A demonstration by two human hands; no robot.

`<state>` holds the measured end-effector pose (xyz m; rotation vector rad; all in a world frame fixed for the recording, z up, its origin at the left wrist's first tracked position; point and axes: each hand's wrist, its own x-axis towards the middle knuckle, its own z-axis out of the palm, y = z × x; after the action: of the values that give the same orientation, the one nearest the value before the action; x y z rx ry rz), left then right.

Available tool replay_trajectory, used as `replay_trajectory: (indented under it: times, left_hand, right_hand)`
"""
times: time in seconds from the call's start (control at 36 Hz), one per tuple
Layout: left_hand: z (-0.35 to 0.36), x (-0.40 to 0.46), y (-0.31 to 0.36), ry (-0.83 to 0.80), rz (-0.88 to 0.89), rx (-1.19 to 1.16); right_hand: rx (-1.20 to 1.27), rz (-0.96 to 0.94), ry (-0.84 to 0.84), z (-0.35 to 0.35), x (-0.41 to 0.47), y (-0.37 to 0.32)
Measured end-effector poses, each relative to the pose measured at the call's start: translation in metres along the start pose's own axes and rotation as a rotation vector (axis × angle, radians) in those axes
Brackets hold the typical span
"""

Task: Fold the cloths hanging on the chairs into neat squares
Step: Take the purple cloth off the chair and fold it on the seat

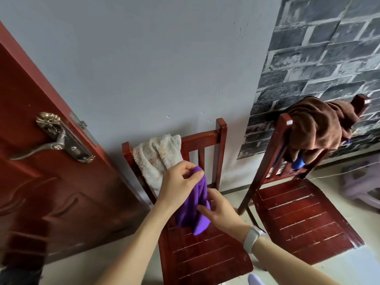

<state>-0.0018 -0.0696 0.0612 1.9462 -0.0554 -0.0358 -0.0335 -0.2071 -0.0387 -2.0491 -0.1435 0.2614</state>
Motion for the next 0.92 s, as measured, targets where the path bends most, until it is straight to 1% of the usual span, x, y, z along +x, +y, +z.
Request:
replay_trajectory:
  times: [0.08, 0.14, 0.17, 0.22, 0.28, 0.31, 0.36, 0.42, 0.47, 0.5, 0.53, 0.56, 0.64, 0.67, 0.69, 0.72, 0.75, 0.81, 0.83, 0.86, 0.92]
  left_hand:
    - [-0.006, 0.002, 0.005, 0.036, -0.090, -0.181]
    - [-0.012, 0.004, 0.006, 0.043, -0.106, -0.193]
    - [-0.016, 0.004, 0.005, 0.050, -0.092, -0.153]
    - [-0.025, 0.006, -0.003, 0.089, -0.040, 0.026]
    - [-0.034, 0.006, -0.015, 0.116, 0.001, 0.234]
    - [-0.037, 0.005, -0.019, 0.101, 0.007, 0.293]
    - [-0.042, 0.002, -0.024, 0.013, 0.032, 0.381]
    - [-0.040, -0.002, -0.021, -0.089, 0.127, 0.455]
    - [-0.031, -0.004, -0.016, -0.149, 0.218, 0.497]
    - [-0.025, -0.003, -0.014, -0.161, 0.247, 0.522]
    - [-0.020, -0.002, -0.012, -0.154, 0.261, 0.540]
    - [-0.016, 0.001, -0.010, -0.130, 0.263, 0.546]
    - [-0.010, 0.011, -0.007, -0.008, 0.200, 0.477]
    - [-0.008, 0.013, -0.006, 0.015, 0.168, 0.447]
    - [-0.006, 0.015, -0.006, 0.028, 0.143, 0.415]
    - [-0.004, 0.016, -0.006, 0.033, 0.124, 0.375]
    - [-0.001, 0.017, -0.005, 0.033, 0.105, 0.332]
    - [0.003, 0.016, -0.003, 0.010, 0.073, 0.271]
    - [0.005, 0.015, -0.002, -0.008, 0.067, 0.252]
    - [0.006, 0.015, 0.000, -0.023, 0.065, 0.230]
    - [0.006, 0.014, 0.004, -0.035, 0.065, 0.167]
  right_hand:
    - [-0.131, -0.015, 0.130, 0.003, 0.010, 0.002]
    - [-0.164, -0.024, 0.145, -0.001, 0.016, 0.002]
    - [-0.161, -0.019, 0.136, -0.007, 0.019, 0.001]
    - [-0.093, 0.011, 0.122, -0.021, 0.025, -0.002]
    - [0.025, 0.043, 0.150, -0.038, 0.031, -0.009]
    - [0.061, 0.038, 0.177, -0.047, 0.034, -0.013]
    - [0.077, -0.015, 0.181, -0.065, 0.040, -0.023]
    - [0.107, -0.087, 0.074, -0.081, 0.045, -0.040]
    - [0.158, -0.103, -0.038, -0.091, 0.051, -0.055]
    - [0.148, -0.110, -0.045, -0.093, 0.055, -0.060]
    - [0.108, -0.119, -0.013, -0.093, 0.061, -0.062]
    - [0.045, -0.124, 0.059, -0.092, 0.067, -0.060]
    - [-0.195, -0.074, 0.416, -0.080, 0.069, -0.037]
    - [-0.184, -0.072, 0.492, -0.074, 0.062, -0.029]
    - [-0.134, -0.099, 0.496, -0.067, 0.051, -0.021]
    - [-0.087, -0.133, 0.432, -0.058, 0.038, -0.015]
    - [-0.062, -0.165, 0.326, -0.048, 0.025, -0.011]
    - [-0.102, -0.194, 0.122, -0.031, 0.010, -0.003]
    - [-0.135, -0.202, 0.081, -0.026, 0.008, 0.001]
    - [-0.145, -0.193, 0.081, -0.023, 0.010, 0.004]
    - [-0.125, -0.135, 0.123, -0.022, 0.016, 0.007]
